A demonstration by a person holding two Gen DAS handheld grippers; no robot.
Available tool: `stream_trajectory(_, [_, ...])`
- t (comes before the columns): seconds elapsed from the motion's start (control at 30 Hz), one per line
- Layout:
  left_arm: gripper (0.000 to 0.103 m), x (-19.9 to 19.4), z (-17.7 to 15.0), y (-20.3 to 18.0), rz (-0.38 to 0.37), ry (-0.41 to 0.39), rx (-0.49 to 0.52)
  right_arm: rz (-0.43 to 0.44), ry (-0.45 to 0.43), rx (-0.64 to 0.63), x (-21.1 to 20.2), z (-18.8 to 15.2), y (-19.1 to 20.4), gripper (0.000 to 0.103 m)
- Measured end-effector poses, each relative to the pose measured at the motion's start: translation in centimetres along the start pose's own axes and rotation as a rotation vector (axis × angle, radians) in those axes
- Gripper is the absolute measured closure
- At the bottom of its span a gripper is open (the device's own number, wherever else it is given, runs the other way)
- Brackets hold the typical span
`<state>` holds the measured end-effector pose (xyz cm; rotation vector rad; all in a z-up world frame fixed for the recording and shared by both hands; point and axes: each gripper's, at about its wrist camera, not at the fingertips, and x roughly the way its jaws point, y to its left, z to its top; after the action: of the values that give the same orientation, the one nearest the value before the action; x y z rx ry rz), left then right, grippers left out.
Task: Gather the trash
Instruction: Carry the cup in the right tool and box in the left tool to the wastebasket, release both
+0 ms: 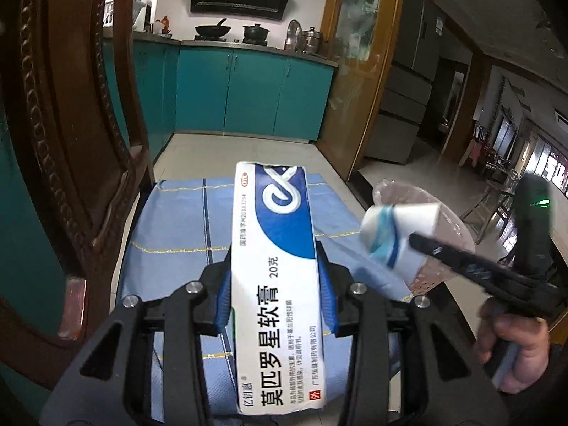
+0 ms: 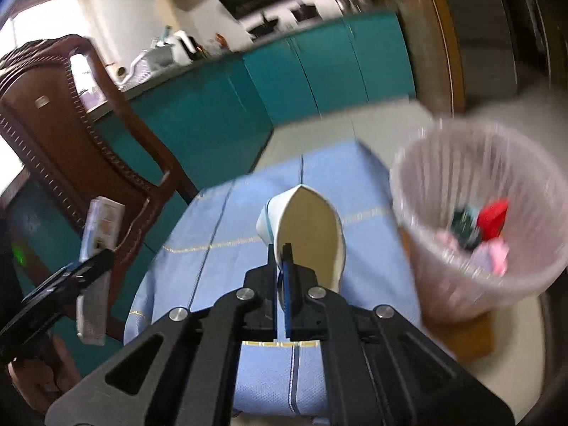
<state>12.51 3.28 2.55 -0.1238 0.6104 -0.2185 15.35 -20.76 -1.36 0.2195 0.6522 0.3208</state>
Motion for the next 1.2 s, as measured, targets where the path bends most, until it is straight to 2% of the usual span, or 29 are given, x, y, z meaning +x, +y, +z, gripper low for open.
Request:
stream_trajectory(0.07, [0.062,0.5,0.0,0.4,0.013,0.009,-0.017,-0.025,-0.029,-0.066,-0.7,0.1,1.2,0.100])
stream_trajectory(0.23, [0.062,1.3,-0.1,0.2,0.034,0.025,-0.026,-0.033,-0.004,-0.104,0.1,-0.2,1.6,0.100])
stream_trajectory(0.73, [0.062,2.0,-0.2,-0.1,0.034,0.044,-0.017,-0.021,0.024,-0.107,0.6,-0.5,1.4,0.100])
stream_trajectory(0.8, [0.062,2.0,-0.2,-0.2,0.033,0.045,-0.016,-0.023,-0.004,-0.095,0.0,-0.1,1.2,0.100])
stream_trajectory(0.9, [0.062,2.1,-0.4,-0.3,0.034,0.047,-0.014,-0.057,-0.110,-0.071,-2.1,1.4,-0.1,0.100])
stream_trajectory(0.93, [0.062,2.2,-0.4,-0.3,0.033,0.048,-0.013,-0.092,-0.166,-0.052,-3.2,2.3,-1.2,0.100])
stream_trajectory(1.03, [0.062,2.3,-0.4,-0.5,0.032,0.050,-0.003,-0.184,-0.236,0.021,-4.3,4.1,-5.0,0.099])
stream_trajectory(1.07, [0.062,2.5,-0.4,-0.7,0.030,0.052,0.005,-0.208,-0.242,0.038,-4.2,4.5,-6.3,0.082])
stream_trajectory(1.1, [0.062,2.5,-0.4,-0.9,0.026,0.052,0.010,-0.236,-0.233,0.055,-3.8,5.0,-7.9,0.060])
stream_trajectory(1.13, [0.062,2.6,-0.4,-1.1,0.020,0.053,0.016,-0.267,-0.220,0.085,-3.5,5.2,-9.3,0.021])
stream_trajectory(1.17, [0.062,2.8,-0.3,-1.4,0.013,0.059,0.023,-0.303,-0.242,0.142,-3.8,5.2,-10.8,0.017])
stream_trajectory(1.2, [0.062,3.1,-0.3,-1.8,0.008,0.064,0.028,-0.299,-0.265,0.215,-4.7,5.2,-12.3,0.017])
